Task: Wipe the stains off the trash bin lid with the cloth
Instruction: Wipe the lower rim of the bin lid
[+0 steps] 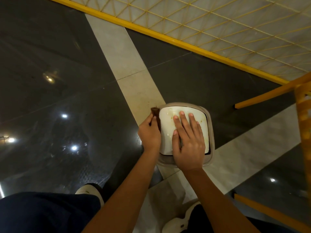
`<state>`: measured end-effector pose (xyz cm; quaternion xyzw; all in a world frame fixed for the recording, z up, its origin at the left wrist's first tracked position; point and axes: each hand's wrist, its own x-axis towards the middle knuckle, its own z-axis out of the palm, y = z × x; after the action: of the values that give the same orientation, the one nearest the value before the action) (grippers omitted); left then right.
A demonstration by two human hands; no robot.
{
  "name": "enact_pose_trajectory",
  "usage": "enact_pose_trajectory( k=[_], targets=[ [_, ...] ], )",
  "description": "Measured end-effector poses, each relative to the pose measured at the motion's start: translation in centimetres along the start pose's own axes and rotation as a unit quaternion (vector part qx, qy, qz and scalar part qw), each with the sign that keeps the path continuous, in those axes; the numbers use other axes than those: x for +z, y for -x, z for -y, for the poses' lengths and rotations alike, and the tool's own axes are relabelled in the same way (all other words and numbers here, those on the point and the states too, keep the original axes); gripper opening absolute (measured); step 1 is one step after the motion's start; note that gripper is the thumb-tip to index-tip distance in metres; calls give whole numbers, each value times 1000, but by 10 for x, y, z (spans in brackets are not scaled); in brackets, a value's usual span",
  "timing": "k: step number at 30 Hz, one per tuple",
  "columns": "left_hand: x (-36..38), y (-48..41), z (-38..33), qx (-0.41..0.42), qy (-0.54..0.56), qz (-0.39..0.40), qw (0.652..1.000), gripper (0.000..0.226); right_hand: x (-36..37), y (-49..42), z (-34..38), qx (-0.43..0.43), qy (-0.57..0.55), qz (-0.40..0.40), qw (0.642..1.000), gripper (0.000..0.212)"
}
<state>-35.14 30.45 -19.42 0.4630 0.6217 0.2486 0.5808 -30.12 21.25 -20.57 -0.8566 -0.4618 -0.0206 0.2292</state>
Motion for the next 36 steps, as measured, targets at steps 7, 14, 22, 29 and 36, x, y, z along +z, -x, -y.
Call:
enact_pose_trajectory(
  k=[7,14,22,29,36],
  targets=[
    [-4,8,0,63,-16,16,998,28,0,1,0,1,-5,3,1000,47],
    [5,7,-11,128,-25,27,991,29,0,1,0,1,-5,-3,1000,45],
    [11,-15,-23,91,-50,39,994,30,0,2,0,-1,-11,-3,1000,44],
    [6,-16,-17,40,-12,39,998,29,0,0,0,4,-10,-3,1000,45],
    [0,3,-12,189,-49,41,980,28,-2,0,3,3,-16,-5,1000,46]
  ],
)
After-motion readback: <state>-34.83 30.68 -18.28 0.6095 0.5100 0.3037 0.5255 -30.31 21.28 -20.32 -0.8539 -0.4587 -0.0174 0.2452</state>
